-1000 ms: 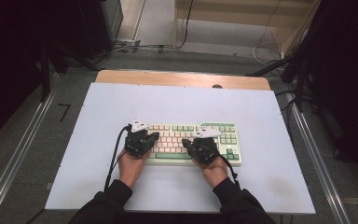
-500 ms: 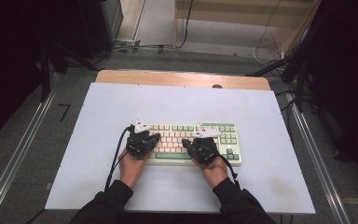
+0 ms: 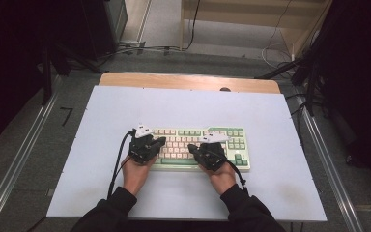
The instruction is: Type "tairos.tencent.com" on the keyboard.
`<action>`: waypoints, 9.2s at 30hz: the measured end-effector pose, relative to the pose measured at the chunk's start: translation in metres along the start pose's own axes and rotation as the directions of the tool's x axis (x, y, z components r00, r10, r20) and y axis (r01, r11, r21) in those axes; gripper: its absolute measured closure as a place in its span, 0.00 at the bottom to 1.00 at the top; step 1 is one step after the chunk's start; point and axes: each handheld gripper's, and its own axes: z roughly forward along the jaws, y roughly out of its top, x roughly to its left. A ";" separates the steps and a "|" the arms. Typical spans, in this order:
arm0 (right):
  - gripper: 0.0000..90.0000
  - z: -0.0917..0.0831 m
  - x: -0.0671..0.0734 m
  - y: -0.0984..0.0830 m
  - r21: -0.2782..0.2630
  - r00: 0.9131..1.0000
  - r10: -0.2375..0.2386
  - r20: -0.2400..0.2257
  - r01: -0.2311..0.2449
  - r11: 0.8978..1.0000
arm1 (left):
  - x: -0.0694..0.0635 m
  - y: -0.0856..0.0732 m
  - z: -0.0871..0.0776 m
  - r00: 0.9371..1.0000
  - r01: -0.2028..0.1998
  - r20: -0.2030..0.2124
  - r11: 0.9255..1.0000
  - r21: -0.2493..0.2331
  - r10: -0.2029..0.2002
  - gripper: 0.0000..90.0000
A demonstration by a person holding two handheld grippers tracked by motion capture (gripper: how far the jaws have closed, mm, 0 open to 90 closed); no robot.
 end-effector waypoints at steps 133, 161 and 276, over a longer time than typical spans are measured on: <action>0.97 -0.002 -0.007 0.002 -0.017 1.000 0.012 0.016 -0.012 1.000 | -0.019 0.007 0.021 0.998 -0.029 0.049 0.999 0.013 0.028 1.00; 0.97 -0.002 -0.007 0.002 -0.014 1.000 0.010 0.013 -0.010 1.000 | -0.020 0.005 0.033 0.998 -0.053 0.048 0.996 0.071 0.049 1.00; 0.97 -0.015 -0.017 -0.009 0.000 0.999 0.023 0.034 -0.023 1.000 | 0.002 -0.004 -0.013 0.998 -0.002 0.061 1.000 0.011 0.001 1.00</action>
